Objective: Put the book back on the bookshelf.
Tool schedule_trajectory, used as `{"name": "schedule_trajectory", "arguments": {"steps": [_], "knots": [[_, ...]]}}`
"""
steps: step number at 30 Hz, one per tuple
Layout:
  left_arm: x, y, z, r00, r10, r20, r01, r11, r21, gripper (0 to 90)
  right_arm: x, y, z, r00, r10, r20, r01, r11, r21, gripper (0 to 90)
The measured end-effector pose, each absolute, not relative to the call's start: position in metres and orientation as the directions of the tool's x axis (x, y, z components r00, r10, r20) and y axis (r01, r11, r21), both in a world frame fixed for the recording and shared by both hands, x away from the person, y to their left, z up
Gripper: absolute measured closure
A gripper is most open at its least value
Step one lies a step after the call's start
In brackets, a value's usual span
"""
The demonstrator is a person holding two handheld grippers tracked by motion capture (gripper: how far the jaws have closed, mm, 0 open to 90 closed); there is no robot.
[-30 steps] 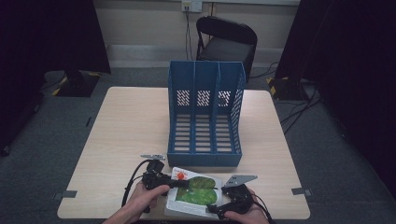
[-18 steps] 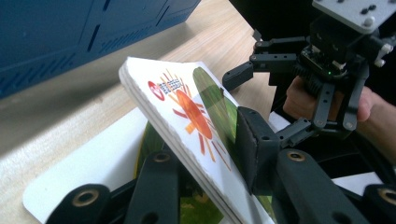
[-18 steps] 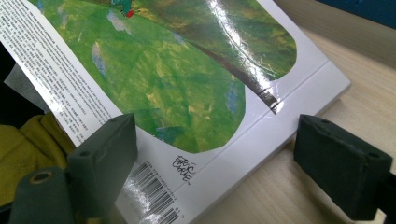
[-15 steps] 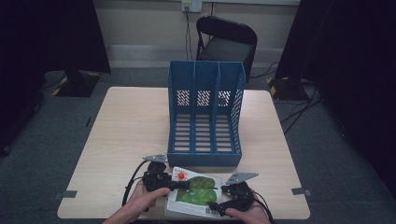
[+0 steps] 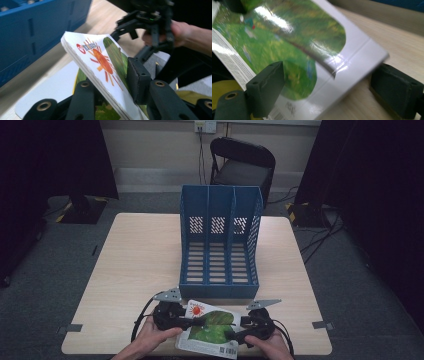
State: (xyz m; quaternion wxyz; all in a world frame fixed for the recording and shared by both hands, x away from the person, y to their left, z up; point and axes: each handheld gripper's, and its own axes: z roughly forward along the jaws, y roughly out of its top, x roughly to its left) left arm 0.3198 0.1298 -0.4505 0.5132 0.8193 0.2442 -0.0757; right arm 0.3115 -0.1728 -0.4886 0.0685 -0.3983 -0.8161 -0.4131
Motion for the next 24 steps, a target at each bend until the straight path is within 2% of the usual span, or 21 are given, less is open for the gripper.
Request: {"name": "schedule_trajectory", "arguments": {"steps": [4,5,6,9,16,24], "knots": [[0.320,0.131,-0.451,0.869,0.320,-0.377,0.479,-0.359,0.801,69.4,0.312,-0.175,-0.488,-0.677,0.585,0.447,0.707,0.346,0.617,15.2],[0.321,0.132,-0.451,0.869,0.319,-0.377,0.479,-0.361,0.800,69.4,0.312,-0.178,-0.486,-0.679,0.586,0.442,0.702,0.342,0.624,20.2],[0.321,0.132,-0.451,0.869,0.319,-0.377,0.479,-0.361,0.800,69.4,0.312,-0.178,-0.486,-0.679,0.586,0.442,0.702,0.342,0.624,20.2],[0.321,0.133,-0.451,0.865,0.328,-0.379,0.485,-0.358,0.798,69.4,0.308,-0.183,-0.480,-0.692,0.592,0.412,0.676,0.331,0.658,29.4],[0.321,0.134,-0.452,0.866,0.327,-0.379,0.485,-0.361,0.797,69.1,0.301,-0.184,-0.476,-0.696,0.603,0.391,0.662,0.325,0.675,35.6],[0.322,0.138,-0.451,0.862,0.322,-0.392,0.492,-0.346,0.799,69.7,0.300,-0.189,-0.473,-0.702,0.578,0.416,0.657,0.301,0.691,43.0]]}}
